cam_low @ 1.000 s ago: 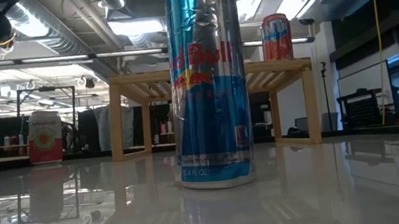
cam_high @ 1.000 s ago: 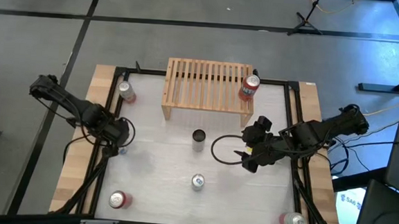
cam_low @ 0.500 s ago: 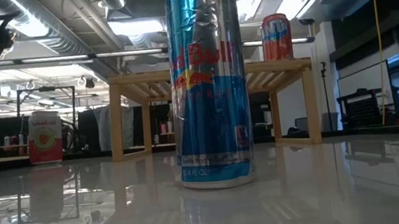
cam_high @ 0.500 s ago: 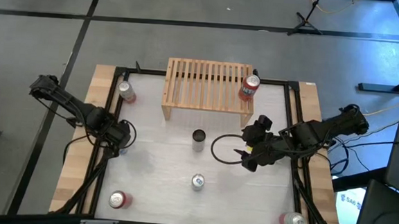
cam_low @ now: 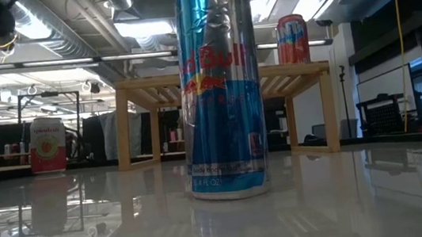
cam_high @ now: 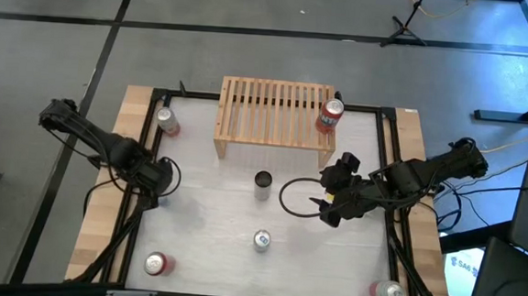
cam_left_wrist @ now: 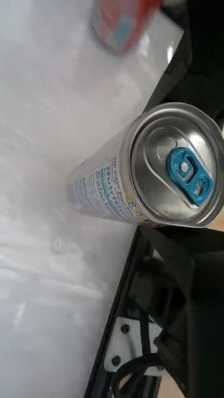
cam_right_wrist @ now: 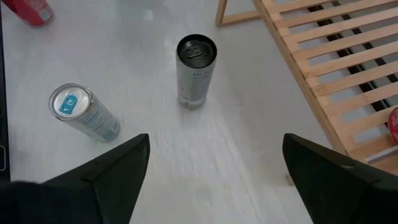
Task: Place canned beverage on shelf
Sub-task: Move the top blue soda can
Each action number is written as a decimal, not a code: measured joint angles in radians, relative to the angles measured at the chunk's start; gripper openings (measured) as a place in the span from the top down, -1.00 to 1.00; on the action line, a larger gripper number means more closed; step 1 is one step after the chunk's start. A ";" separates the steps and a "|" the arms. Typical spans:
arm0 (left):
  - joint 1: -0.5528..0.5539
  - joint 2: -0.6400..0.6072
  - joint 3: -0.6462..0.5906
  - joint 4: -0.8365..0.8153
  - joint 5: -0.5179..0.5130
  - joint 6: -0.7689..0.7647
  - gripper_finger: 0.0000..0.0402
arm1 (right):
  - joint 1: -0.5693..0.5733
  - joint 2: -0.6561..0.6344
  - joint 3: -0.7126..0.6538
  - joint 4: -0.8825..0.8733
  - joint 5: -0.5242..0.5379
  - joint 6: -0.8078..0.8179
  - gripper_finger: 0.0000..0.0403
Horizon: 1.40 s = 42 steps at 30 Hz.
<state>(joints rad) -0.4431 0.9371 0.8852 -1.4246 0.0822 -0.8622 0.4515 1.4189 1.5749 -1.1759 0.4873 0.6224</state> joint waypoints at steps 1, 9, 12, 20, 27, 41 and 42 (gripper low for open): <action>0.000 0.000 0.025 -0.005 0.000 -0.010 -0.04 | 0.000 0.000 0.000 0.000 0.000 0.000 -0.77; 0.000 0.095 0.319 -0.081 -0.005 -0.023 -0.04 | 0.000 0.000 0.000 -0.001 -0.008 -0.010 -0.77; 0.000 0.168 0.449 -0.137 -0.015 -0.008 -0.04 | 0.000 0.000 0.000 -0.003 -0.008 -0.026 -0.77; 0.034 0.336 0.738 -0.148 -0.062 0.052 -0.04 | 0.000 0.000 0.000 -0.003 -0.039 -0.053 -0.77; 0.109 0.440 0.940 -0.147 -0.104 0.137 -0.04 | 0.000 0.000 0.000 -0.003 -0.054 -0.053 -0.77; 0.299 0.624 1.181 -0.147 -0.285 0.332 -0.05 | 0.000 -0.001 0.000 -0.008 -0.061 -0.053 -0.77; 0.326 0.631 1.197 -0.146 -0.299 0.353 -0.05 | 0.000 0.000 0.000 -0.008 -0.061 -0.054 -0.77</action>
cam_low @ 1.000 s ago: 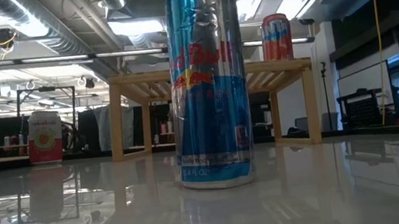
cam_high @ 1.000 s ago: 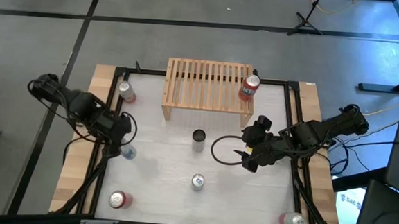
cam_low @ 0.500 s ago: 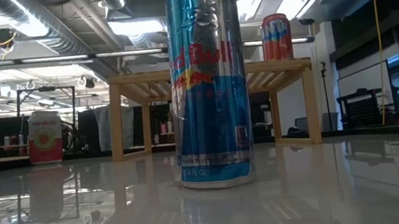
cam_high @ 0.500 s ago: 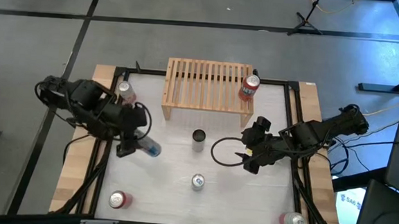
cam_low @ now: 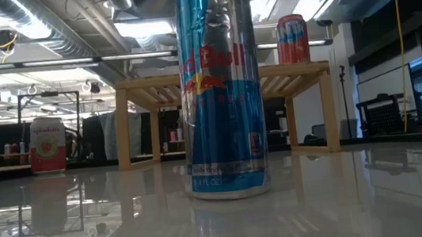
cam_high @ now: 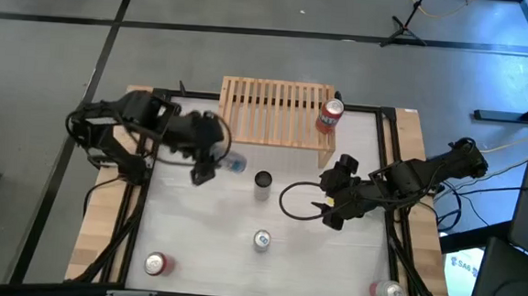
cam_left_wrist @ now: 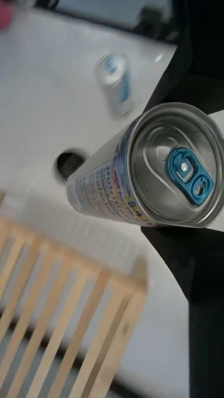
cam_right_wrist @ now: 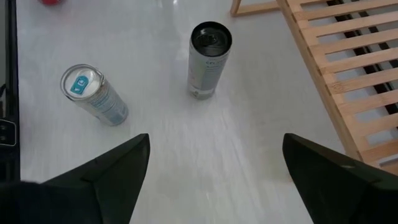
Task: Place canned beverage on shelf
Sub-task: Move the top blue soda can
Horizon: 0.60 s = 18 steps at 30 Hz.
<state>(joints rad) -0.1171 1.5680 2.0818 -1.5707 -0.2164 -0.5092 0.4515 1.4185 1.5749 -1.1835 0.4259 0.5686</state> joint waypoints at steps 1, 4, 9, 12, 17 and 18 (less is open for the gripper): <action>0.029 0.004 0.013 0.000 -0.010 0.025 -0.05 | 0.000 0.002 0.000 0.000 0.000 -0.001 -0.77; 0.111 0.013 0.043 -0.001 -0.018 0.100 -0.05 | 0.000 0.004 0.000 -0.005 0.014 -0.001 -0.77; 0.201 0.017 0.052 -0.003 0.030 0.187 -0.05 | 0.000 0.000 0.000 -0.017 0.036 0.000 -0.77; 0.196 0.017 0.040 -0.002 0.136 0.203 -0.05 | 0.000 -0.001 0.000 -0.031 0.046 0.014 -0.77; 0.085 0.015 -0.058 0.003 0.201 0.148 -0.05 | 0.001 -0.002 -0.011 -0.024 0.034 0.024 -0.77; 0.060 0.015 -0.099 0.002 0.208 0.131 -0.05 | 0.001 -0.003 -0.024 -0.013 0.030 0.021 -0.77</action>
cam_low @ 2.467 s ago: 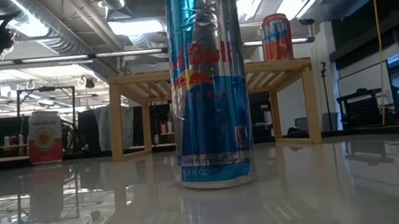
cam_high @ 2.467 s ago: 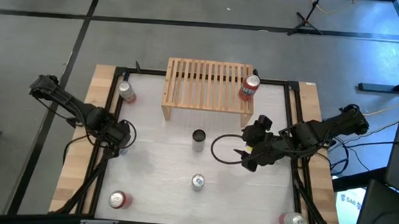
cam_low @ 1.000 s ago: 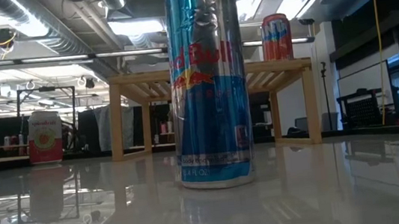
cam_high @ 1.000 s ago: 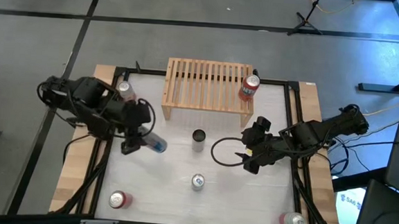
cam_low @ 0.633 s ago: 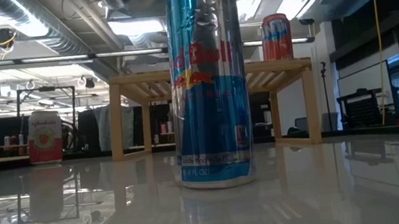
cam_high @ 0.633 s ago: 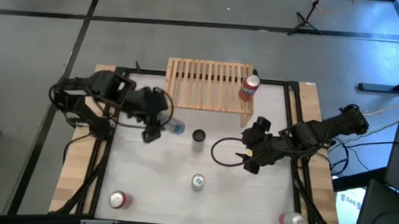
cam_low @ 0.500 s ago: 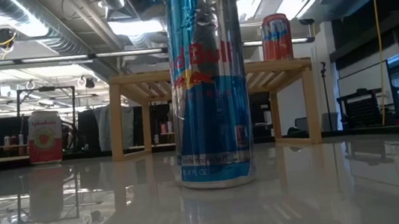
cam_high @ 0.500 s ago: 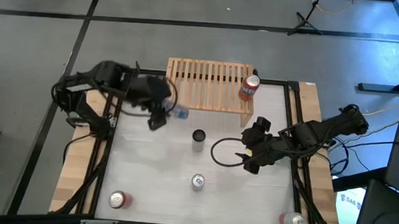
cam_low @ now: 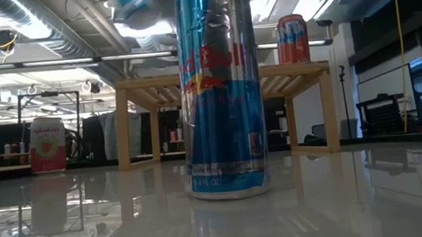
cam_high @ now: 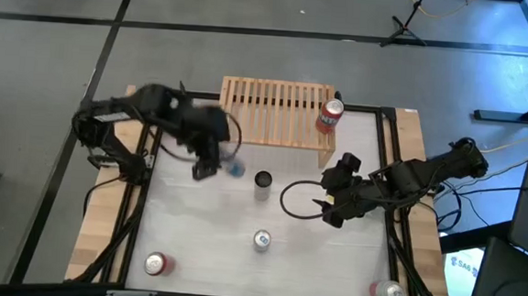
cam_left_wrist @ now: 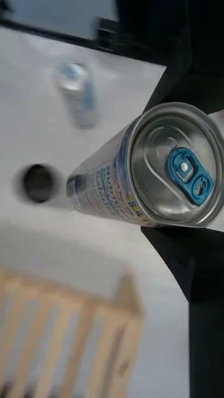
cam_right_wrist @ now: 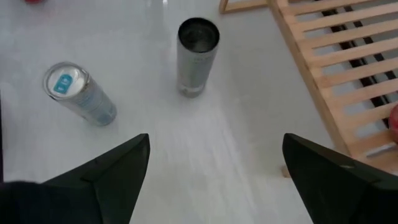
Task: Place canned beverage on shelf
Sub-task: Move the top blue soda can
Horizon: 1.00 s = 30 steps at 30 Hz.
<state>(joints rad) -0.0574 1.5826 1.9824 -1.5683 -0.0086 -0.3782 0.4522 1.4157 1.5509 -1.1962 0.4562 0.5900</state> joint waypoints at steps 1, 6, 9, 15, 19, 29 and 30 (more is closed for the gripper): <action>-0.025 0.000 -0.046 0.000 -0.001 -0.018 -0.05 | 0.000 0.000 -0.016 0.010 -0.003 -0.004 -0.77; -0.161 0.002 -0.279 0.017 -0.047 -0.116 -0.06 | 0.000 0.001 -0.116 0.107 -0.039 -0.038 -0.77; -0.206 0.002 -0.418 0.109 -0.033 -0.153 -0.06 | 0.000 0.002 -0.165 0.191 -0.072 -0.054 -0.77; -0.253 0.002 -0.648 0.336 0.008 -0.223 -0.06 | 0.000 0.002 -0.199 0.258 -0.075 -0.074 -0.77; -0.253 0.002 -0.731 0.383 0.027 -0.243 -0.06 | -0.001 0.001 -0.199 0.261 -0.075 -0.074 -0.77; -0.251 -0.001 -0.749 0.413 0.008 -0.236 -0.15 | -0.001 0.001 -0.199 0.260 -0.075 -0.073 -0.77; -0.251 0.001 -0.744 0.413 0.010 -0.232 -0.17 | -0.001 0.001 -0.199 0.260 -0.077 -0.073 -0.77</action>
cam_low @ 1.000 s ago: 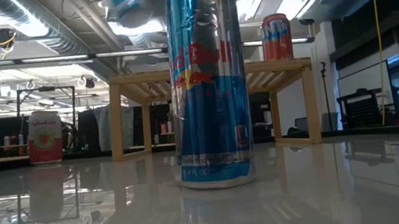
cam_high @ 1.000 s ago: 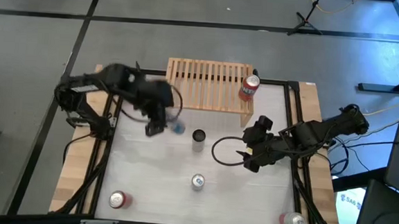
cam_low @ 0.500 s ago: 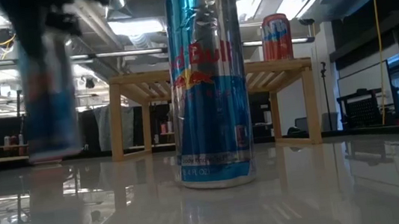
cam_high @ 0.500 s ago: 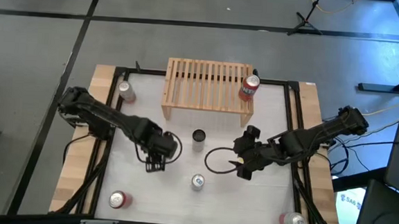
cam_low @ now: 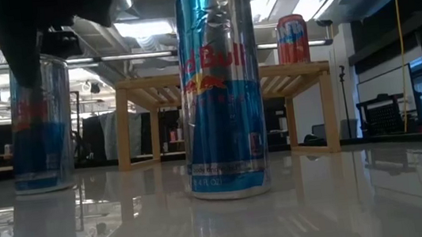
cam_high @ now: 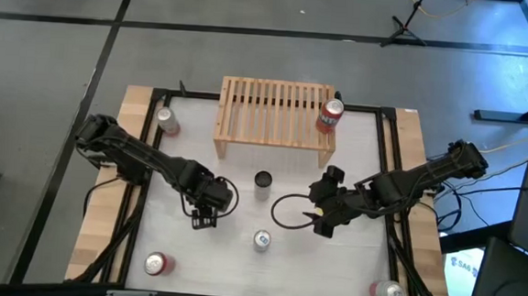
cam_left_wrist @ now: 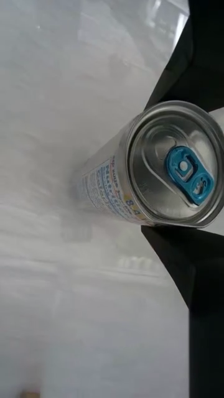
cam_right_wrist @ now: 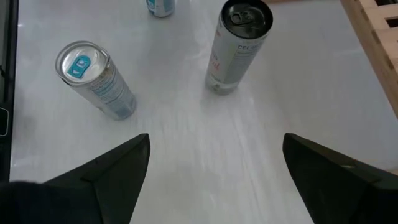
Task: Place canned beverage on shelf
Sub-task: Move the top blue soda can
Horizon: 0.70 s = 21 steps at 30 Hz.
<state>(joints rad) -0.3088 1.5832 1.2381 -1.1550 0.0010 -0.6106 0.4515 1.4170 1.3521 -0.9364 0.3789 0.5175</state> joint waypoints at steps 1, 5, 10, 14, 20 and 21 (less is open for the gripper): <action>0.000 0.002 0.005 0.001 0.002 0.010 -0.19 | 0.000 0.000 0.000 0.000 -0.006 0.000 -0.77; 0.009 0.003 0.018 0.000 0.003 0.018 -0.23 | 0.000 0.000 0.000 0.000 -0.006 0.000 -0.77; 0.016 0.003 0.018 -0.002 0.037 0.041 -0.30 | 0.000 0.000 0.000 0.000 -0.006 0.000 -0.77; 0.014 0.003 0.019 -0.002 0.047 0.056 -0.39 | 0.000 0.000 0.000 0.000 -0.006 0.000 -0.77; 0.015 0.002 0.021 -0.006 0.051 0.039 -0.49 | 0.000 0.000 0.000 0.000 -0.006 0.000 -0.77; 0.015 0.002 0.026 -0.015 0.060 0.039 -0.49 | 0.000 0.000 0.000 -0.001 -0.006 0.000 -0.77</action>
<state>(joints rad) -0.2939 1.5856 1.2637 -1.1705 0.0610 -0.5713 0.4515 1.4170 1.3521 -0.9371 0.3729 0.5175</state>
